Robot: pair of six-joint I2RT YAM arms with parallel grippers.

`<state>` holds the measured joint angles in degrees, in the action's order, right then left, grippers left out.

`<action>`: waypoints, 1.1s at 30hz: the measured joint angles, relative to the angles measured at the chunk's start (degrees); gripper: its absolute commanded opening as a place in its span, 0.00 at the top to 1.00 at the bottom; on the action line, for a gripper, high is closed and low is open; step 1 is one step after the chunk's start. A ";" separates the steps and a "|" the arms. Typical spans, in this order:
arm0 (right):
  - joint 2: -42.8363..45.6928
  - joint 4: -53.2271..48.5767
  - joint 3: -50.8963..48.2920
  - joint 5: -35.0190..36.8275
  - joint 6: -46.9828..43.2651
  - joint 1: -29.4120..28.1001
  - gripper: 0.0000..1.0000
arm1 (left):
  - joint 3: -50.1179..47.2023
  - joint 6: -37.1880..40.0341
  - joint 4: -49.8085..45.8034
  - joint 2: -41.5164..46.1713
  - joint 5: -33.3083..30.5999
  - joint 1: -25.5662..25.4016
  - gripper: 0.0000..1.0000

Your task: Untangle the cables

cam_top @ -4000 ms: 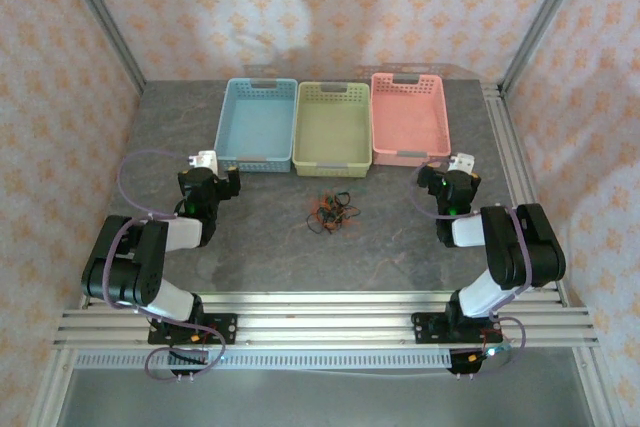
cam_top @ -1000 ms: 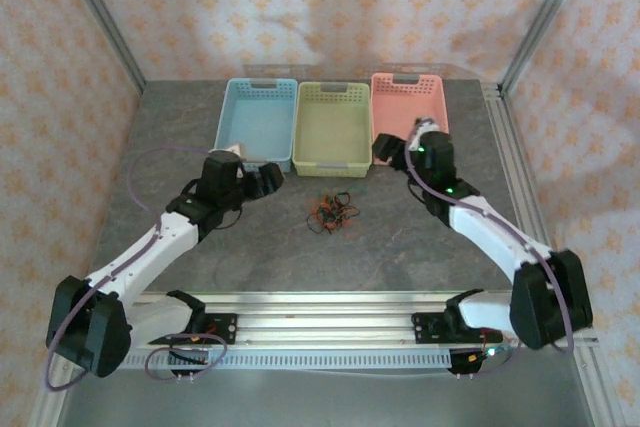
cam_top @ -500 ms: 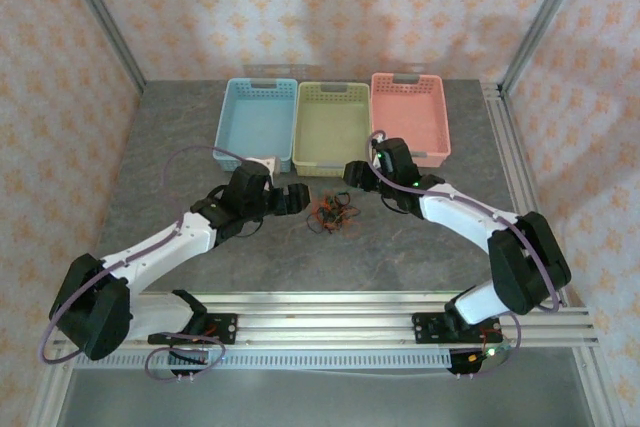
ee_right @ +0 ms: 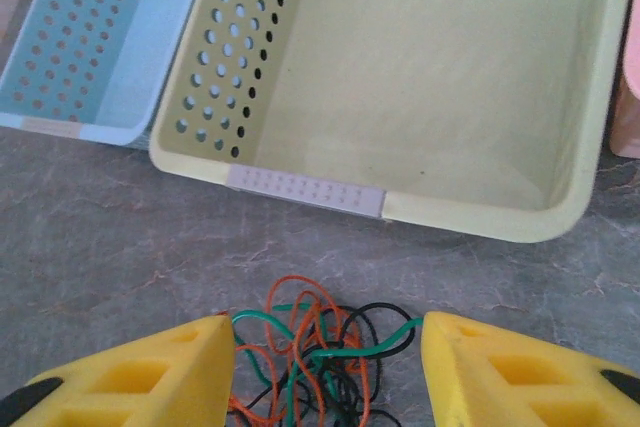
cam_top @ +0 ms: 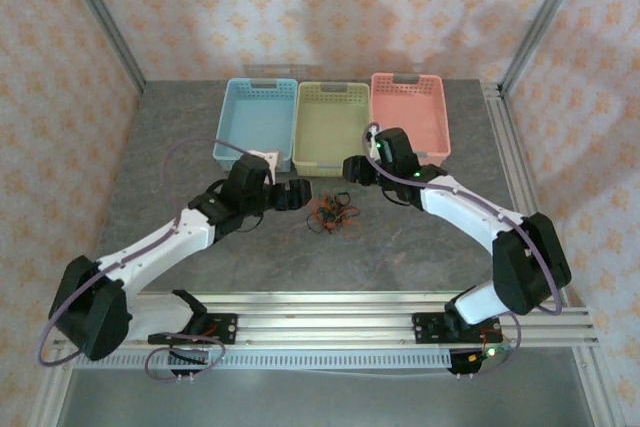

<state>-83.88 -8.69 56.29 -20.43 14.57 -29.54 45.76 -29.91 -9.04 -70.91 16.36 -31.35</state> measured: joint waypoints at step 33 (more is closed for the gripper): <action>-8.98 -14.08 3.82 -8.66 -0.70 -1.55 0.83 | 4.20 1.55 -5.81 -7.41 2.14 -3.17 0.18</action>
<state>-92.86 -22.76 60.12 -29.08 13.87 -31.09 49.95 -28.36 -14.85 -78.32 18.50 -34.52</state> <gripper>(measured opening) 0.187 0.825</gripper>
